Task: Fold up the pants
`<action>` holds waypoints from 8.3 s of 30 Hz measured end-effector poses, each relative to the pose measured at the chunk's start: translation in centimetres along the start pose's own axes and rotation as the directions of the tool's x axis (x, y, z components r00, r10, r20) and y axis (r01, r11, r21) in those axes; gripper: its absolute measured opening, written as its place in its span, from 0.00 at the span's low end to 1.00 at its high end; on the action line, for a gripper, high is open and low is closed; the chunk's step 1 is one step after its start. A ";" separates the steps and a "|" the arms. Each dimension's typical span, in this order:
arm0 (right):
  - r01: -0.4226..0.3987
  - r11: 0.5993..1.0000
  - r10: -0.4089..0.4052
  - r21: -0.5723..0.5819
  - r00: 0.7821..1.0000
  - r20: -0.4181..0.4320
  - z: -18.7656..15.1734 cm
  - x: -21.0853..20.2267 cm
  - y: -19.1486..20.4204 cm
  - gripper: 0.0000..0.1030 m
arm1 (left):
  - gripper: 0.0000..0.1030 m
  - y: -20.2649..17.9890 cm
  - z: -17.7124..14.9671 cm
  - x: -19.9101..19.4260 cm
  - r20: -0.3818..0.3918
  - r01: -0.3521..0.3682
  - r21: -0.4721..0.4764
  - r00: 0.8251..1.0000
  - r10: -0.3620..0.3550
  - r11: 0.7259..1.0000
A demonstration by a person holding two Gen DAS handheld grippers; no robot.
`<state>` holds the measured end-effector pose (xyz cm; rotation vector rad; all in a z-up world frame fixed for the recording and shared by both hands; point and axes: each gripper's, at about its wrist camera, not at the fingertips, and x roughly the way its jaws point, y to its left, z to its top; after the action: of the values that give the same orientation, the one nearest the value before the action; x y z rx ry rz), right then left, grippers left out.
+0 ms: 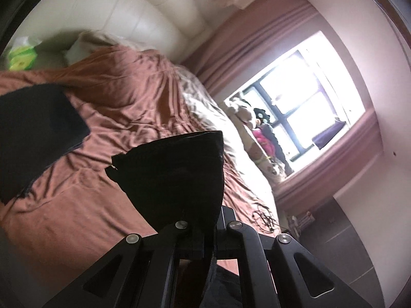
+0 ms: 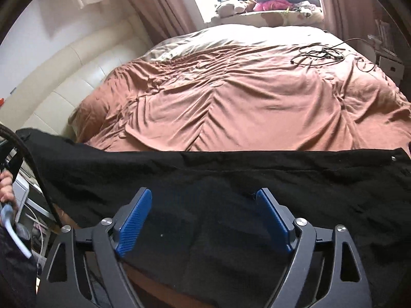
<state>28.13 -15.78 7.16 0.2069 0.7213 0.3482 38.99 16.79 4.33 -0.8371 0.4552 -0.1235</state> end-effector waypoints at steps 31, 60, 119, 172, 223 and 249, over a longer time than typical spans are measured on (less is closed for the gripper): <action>-0.026 0.977 -0.032 0.212 0.964 0.266 -11.0 -21.7 -11.9 0.81 | 0.03 -24.6 -3.2 4.2 -0.120 0.231 0.247 0.971 -0.206 0.941; -0.030 0.896 -0.129 0.442 0.937 0.325 -19.2 -28.2 -23.3 0.81 | 0.03 -39.8 -18.8 13.7 -0.393 0.385 0.287 0.882 -0.259 0.877; -0.007 0.864 -0.125 0.504 0.966 0.227 -20.6 -25.8 -24.9 0.81 | 0.72 -15.1 -29.7 21.2 -0.707 0.150 0.374 0.685 0.176 0.915; 0.064 0.747 -0.182 0.662 0.977 0.111 -18.6 -20.6 -28.1 0.35 | 0.07 -4.6 -30.9 27.0 -0.744 0.074 0.267 0.650 0.157 0.961; -0.065 0.952 0.120 0.300 0.978 -0.170 -3.4 -3.6 -9.0 0.14 | 0.06 9.7 -7.1 15.2 -0.460 -0.176 0.136 0.860 0.220 0.975; -0.228 0.893 0.253 0.389 0.967 -0.015 -2.6 -4.0 -17.4 0.71 | 0.57 13.8 -10.8 11.5 -0.475 -0.342 0.176 0.792 0.384 0.923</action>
<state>27.72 -33.20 2.45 0.6658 0.8275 0.4493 43.65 15.35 -16.08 -0.6145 1.0937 0.0013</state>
